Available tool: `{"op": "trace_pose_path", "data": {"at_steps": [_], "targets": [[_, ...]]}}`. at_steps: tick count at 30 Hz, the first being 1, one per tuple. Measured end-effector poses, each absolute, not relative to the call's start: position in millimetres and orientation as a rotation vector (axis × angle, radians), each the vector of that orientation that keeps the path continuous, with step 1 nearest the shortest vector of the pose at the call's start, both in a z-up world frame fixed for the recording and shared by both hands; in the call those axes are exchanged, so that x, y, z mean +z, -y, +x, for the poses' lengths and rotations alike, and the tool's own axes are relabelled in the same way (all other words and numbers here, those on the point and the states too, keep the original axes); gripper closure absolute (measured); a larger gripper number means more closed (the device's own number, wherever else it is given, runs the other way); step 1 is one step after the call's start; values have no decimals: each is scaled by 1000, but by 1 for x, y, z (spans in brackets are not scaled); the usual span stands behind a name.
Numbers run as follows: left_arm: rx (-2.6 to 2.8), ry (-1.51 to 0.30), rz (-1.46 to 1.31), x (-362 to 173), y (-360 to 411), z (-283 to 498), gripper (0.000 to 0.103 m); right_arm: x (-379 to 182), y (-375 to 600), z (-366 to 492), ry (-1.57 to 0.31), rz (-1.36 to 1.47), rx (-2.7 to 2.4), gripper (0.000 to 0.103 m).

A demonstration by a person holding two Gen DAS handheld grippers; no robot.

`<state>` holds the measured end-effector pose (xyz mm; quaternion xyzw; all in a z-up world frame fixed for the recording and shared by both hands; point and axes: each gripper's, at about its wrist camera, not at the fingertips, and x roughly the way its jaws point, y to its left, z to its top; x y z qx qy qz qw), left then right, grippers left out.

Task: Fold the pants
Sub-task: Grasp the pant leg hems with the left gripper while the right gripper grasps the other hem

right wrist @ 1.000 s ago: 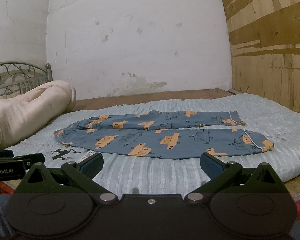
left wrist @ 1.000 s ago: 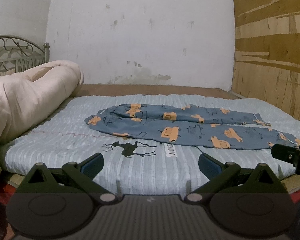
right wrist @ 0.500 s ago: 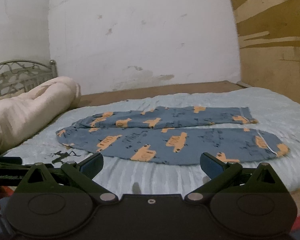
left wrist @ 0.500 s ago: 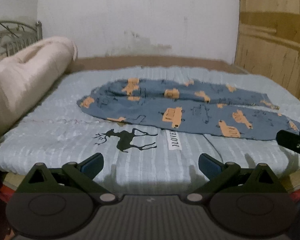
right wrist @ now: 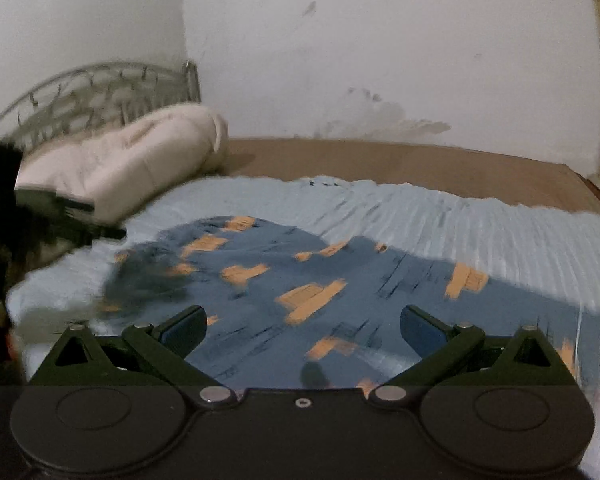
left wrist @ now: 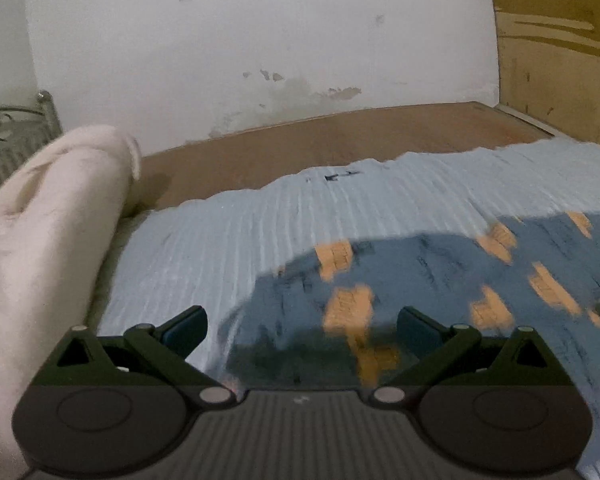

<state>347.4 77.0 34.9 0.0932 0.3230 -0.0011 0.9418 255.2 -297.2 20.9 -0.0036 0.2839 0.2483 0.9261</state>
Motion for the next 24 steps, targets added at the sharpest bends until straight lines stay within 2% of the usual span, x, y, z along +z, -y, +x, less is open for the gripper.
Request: {"op": "trace_pose_path", "data": {"at_steps": [6,14,21,22,24], "targets": [[-146,-637,280,13,-93,459,1,2,311,372,-673,-28,568,1],[-383,-671,386,-24,-72,520,1,-33,296,461,-776,-124,679,11],[-439,-769,445,-47,-68,541,2,-52,297,489,-826,-163,683,30],[-442,-791,429,-50,-70,544,5,-53,298,489,-828,-165,685,37],[-459,-841,406,-55,-71,550,20,-55,300,489,-833,-171,682,49]]}}
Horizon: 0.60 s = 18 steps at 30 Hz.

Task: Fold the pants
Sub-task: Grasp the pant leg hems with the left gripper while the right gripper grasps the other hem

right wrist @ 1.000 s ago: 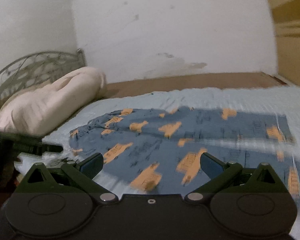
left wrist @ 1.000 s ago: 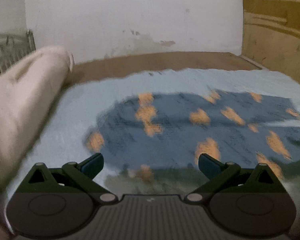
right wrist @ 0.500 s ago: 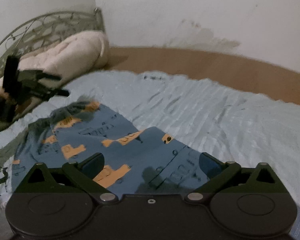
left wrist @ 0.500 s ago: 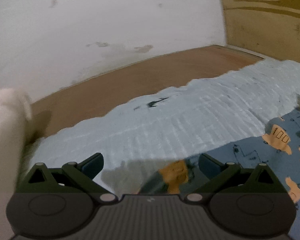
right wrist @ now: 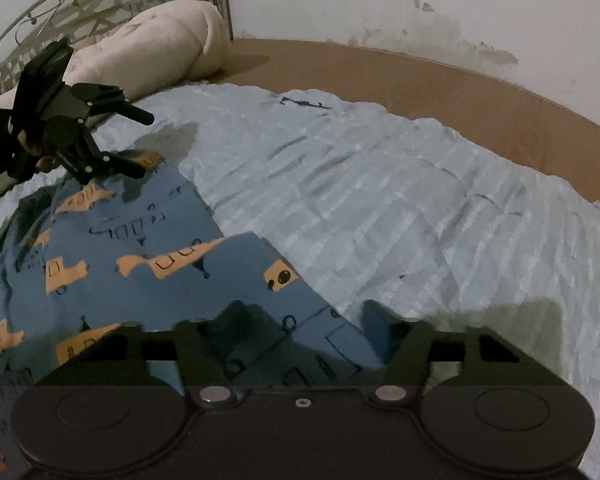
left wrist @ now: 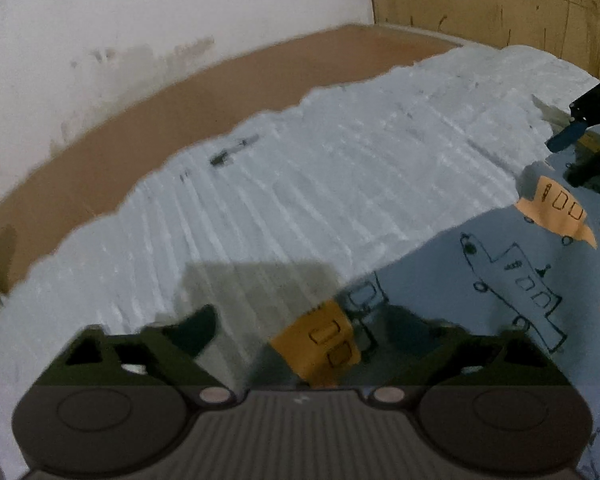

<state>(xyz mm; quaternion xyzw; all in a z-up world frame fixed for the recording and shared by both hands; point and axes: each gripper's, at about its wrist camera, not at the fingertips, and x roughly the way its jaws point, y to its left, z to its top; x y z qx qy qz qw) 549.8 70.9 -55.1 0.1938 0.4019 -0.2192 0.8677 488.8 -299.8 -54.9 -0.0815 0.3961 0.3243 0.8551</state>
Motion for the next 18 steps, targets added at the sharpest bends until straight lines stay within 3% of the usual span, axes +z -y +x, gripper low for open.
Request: {"op": "trace_pose_path", "data": {"at_steps": [2,3,4,6,8,9,10,18], "targets": [[-488,-890,371,-58,-76,548,48,-56,300,488,-836,-179,678,57],[-496,-909,355,-60,-75,548,59,-56,299,486,-835,-188,681,61],[-501,-912,348,-60,-74,545,64,-56,298,485,-836,-196,687,63],[-483,-901,378,-60,-69,543,92,-55,295,481,-839,-221,698,67],[-442,-876,400,-58,-63,536,99,-54,293,479,-847,-226,691,78],[-428,-846,426,-55,-58,530,100,-54,292,478,-844,-230,686,92],[-407,-807,455,-51,-54,522,101,-53,290,476,-836,-244,680,100],[-232,-602,417,-9,-62,506,101,-22,283,463,-719,-293,611,102]]}}
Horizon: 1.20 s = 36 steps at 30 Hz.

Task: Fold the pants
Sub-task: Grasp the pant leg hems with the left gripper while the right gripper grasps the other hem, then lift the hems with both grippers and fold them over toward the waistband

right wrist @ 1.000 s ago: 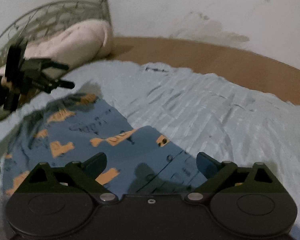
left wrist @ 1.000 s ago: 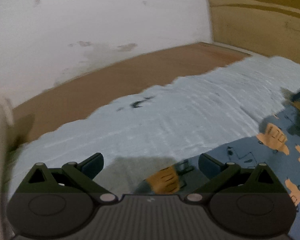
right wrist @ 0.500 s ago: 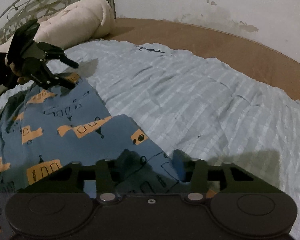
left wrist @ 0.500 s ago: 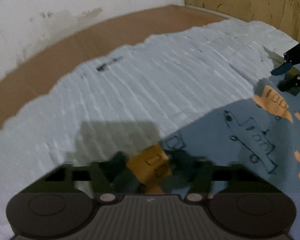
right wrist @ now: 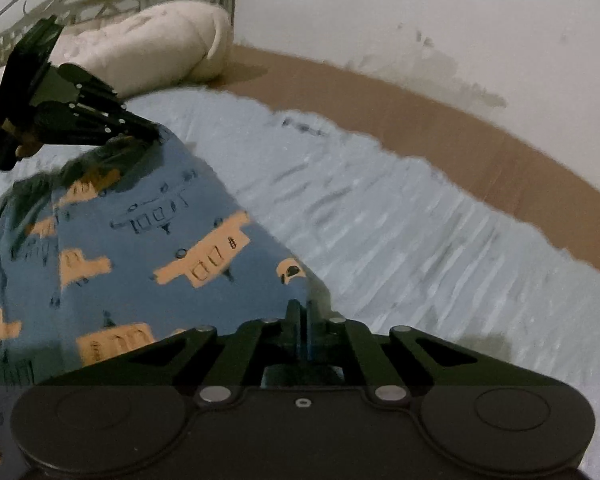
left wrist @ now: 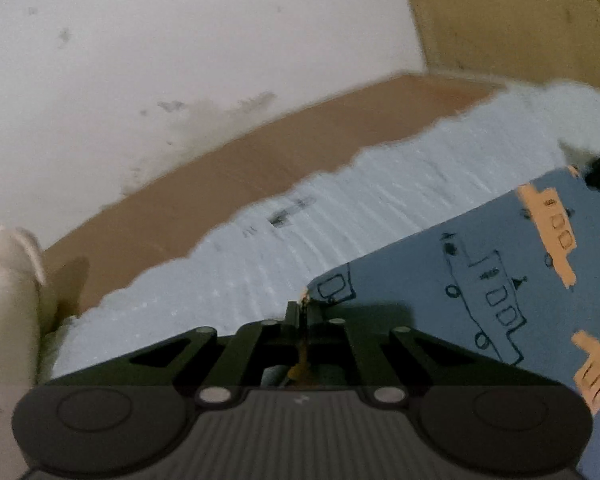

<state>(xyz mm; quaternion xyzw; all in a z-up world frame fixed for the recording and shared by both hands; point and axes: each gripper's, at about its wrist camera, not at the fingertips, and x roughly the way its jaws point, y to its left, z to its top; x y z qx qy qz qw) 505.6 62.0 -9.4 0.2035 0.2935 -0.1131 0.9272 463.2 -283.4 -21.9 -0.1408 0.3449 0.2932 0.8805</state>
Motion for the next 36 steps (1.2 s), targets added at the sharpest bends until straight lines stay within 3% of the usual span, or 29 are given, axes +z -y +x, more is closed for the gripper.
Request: {"op": "trace_pose_path", "data": {"at_steps": [5,19,36], "targets": [[-172,-531,399,-4,-65,522,101,-12,275,481,-641,-282,509,102],[-105,-558,348,-39,-69,545,101,-53,234,513,-589,-393,320,102],[-186,-422,288,58,-101,392,101,52,256,348,-400,-365,425,102]]}}
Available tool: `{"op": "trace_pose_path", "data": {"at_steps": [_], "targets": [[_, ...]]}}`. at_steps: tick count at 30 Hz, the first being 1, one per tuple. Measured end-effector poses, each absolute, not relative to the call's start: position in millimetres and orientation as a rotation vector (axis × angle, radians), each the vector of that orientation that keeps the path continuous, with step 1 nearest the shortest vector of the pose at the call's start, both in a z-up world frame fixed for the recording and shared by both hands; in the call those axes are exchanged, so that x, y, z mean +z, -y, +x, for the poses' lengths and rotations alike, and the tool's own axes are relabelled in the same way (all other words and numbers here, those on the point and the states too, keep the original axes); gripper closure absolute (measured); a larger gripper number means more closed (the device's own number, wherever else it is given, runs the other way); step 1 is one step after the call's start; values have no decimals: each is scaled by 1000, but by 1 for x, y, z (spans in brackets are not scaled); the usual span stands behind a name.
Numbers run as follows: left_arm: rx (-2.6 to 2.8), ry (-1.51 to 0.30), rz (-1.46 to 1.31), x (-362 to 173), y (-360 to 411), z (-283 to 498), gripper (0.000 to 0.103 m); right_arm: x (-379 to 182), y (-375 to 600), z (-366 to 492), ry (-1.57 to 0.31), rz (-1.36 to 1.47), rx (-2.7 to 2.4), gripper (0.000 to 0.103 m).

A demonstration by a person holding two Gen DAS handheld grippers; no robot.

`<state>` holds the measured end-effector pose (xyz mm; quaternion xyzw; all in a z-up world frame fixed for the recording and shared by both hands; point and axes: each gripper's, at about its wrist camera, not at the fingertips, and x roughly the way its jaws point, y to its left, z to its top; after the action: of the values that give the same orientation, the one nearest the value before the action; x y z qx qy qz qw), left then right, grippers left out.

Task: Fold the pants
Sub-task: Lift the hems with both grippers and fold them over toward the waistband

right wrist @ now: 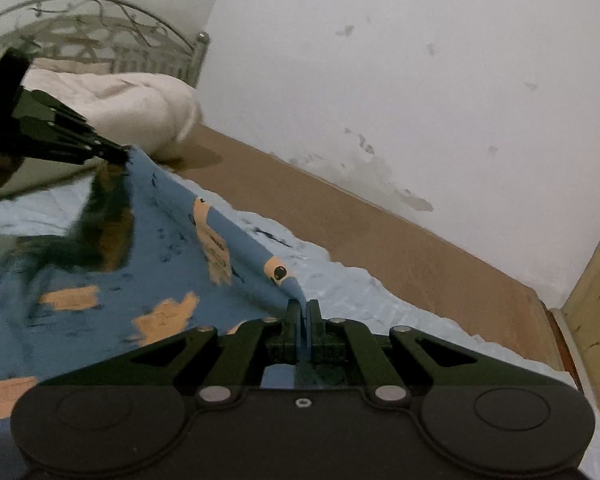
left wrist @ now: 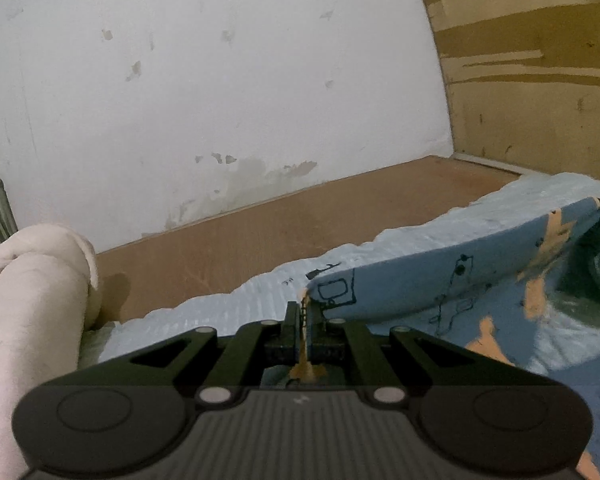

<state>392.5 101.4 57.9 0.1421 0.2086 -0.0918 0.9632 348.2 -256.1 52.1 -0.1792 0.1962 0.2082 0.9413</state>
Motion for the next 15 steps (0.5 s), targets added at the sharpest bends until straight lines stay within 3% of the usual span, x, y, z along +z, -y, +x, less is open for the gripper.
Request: {"op": "trace_pose_path", "data": {"at_steps": [15], "targets": [[-293,-448,397,20,-109,264,101,32,262,196,-423,-325,517,102]]}}
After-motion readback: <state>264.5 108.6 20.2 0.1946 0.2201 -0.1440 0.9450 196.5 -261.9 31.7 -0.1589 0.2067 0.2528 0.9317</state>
